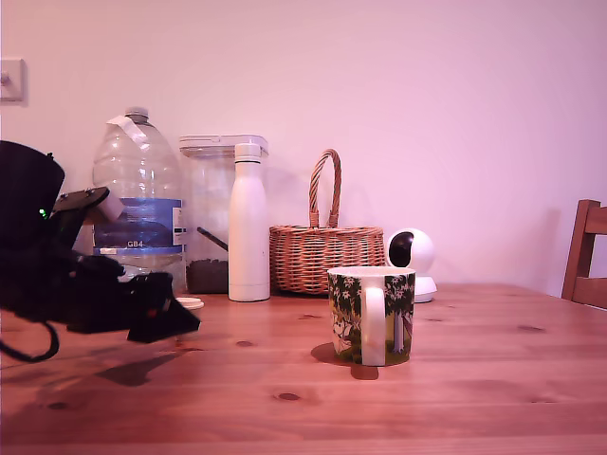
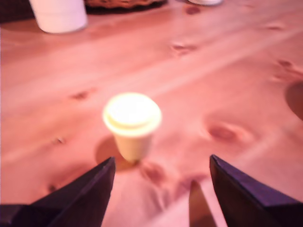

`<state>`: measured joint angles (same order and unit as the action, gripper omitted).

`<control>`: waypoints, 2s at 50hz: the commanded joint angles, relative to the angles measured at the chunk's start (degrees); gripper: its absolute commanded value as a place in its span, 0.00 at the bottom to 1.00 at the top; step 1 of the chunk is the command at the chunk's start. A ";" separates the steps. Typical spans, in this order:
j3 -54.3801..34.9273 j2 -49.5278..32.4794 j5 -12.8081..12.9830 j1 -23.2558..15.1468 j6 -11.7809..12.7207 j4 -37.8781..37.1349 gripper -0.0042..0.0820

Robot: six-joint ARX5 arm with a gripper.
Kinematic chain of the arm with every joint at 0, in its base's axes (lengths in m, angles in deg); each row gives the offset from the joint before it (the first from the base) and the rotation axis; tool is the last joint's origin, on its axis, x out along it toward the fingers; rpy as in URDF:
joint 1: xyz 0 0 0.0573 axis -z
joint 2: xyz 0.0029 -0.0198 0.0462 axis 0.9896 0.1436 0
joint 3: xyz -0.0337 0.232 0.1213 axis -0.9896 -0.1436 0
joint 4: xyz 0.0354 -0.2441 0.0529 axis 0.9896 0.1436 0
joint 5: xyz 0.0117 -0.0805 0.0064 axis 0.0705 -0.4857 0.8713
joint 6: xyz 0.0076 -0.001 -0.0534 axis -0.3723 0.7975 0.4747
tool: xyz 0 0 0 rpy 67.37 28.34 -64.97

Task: Pick up the coffee capsules from the table one by one and drop them inside the nearest coffee cup

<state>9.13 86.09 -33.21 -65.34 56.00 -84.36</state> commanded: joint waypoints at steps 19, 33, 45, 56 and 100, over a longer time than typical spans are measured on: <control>5.70 5.68 0.17 0.28 -1.36 2.78 0.71; 7.93 5.86 0.17 0.28 -1.36 6.16 0.71; 8.15 5.86 0.20 0.26 -1.79 6.54 0.59; 8.15 5.86 0.17 0.26 -3.28 6.75 0.31; 2.03 -4.13 -3.61 0.28 -3.74 9.11 0.19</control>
<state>12.72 83.58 -36.34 -65.28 52.77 -74.85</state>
